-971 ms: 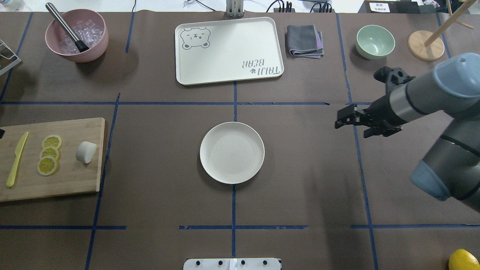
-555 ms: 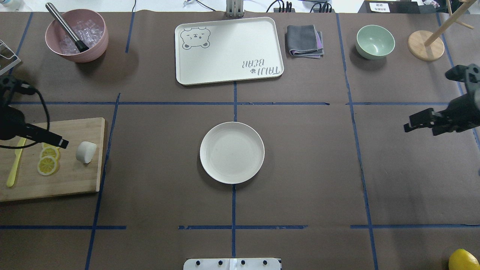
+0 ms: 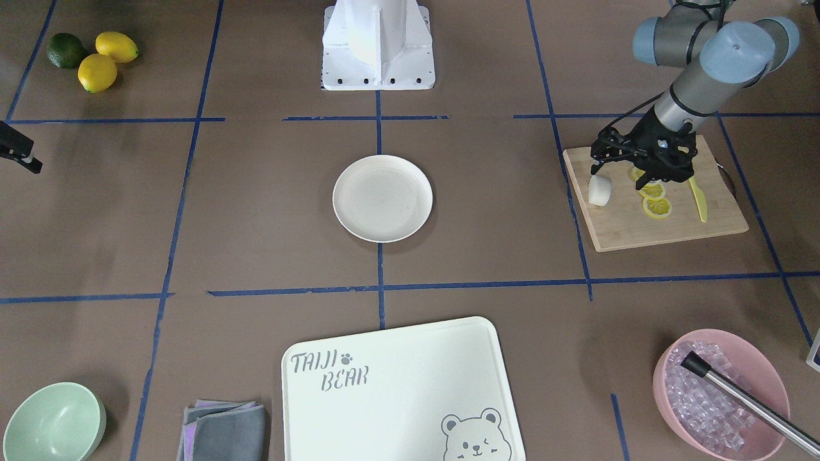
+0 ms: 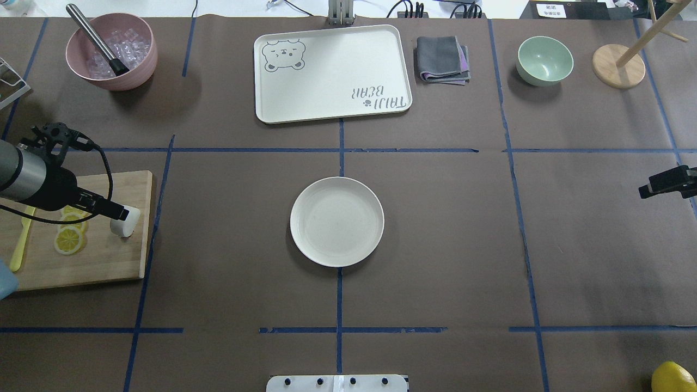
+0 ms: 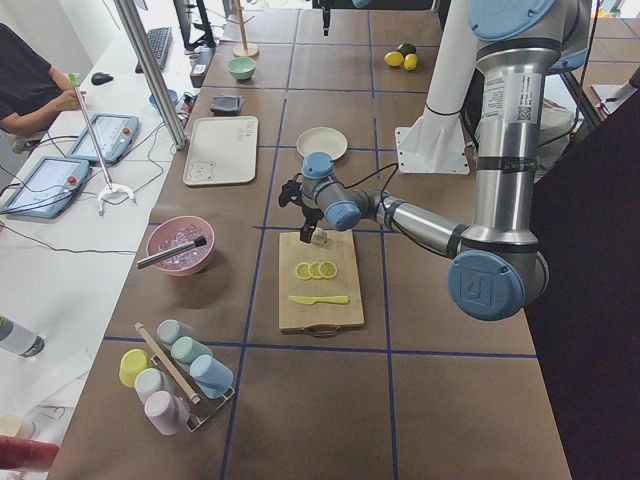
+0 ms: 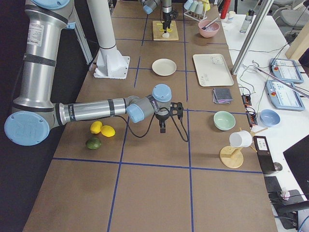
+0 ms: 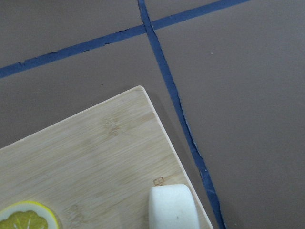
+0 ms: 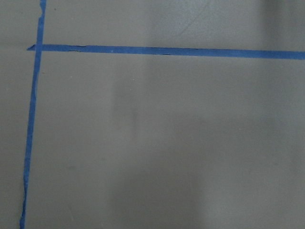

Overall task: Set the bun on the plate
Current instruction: 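Lower the left gripper onto the white bun on the cutting board and grasp it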

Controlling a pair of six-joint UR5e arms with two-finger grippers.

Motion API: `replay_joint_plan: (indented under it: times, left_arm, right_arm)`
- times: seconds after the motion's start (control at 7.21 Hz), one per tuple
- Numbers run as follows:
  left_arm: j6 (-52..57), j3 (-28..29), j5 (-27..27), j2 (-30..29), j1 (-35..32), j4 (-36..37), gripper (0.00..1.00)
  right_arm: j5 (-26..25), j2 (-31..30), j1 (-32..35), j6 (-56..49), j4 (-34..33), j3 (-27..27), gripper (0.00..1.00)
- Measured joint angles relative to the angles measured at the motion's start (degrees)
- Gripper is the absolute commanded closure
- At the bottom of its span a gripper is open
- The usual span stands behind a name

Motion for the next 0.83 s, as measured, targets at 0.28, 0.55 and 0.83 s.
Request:
replay_joint_plan:
  times: [0.28, 0.55, 0.83]
  left_arm:
    - [-3.2, 1.1, 1.6, -1.0, 2.1, 0.1, 0.01]
    - [-3.9, 1.3, 3.6, -0.9, 2.9, 0.1, 0.12]
    - [-4.0, 1.4, 4.4, -0.7, 3.1, 0.2, 0.41]
  right_arm:
    - [0.0, -0.1, 0.4, -1.3, -0.8, -0.1, 0.0]
    - [0.0, 0.1, 0.4, -1.4, -1.2, -0.1, 0.0]
    - [0.0, 0.1, 0.4, -1.4, -1.2, -0.1, 0.0]
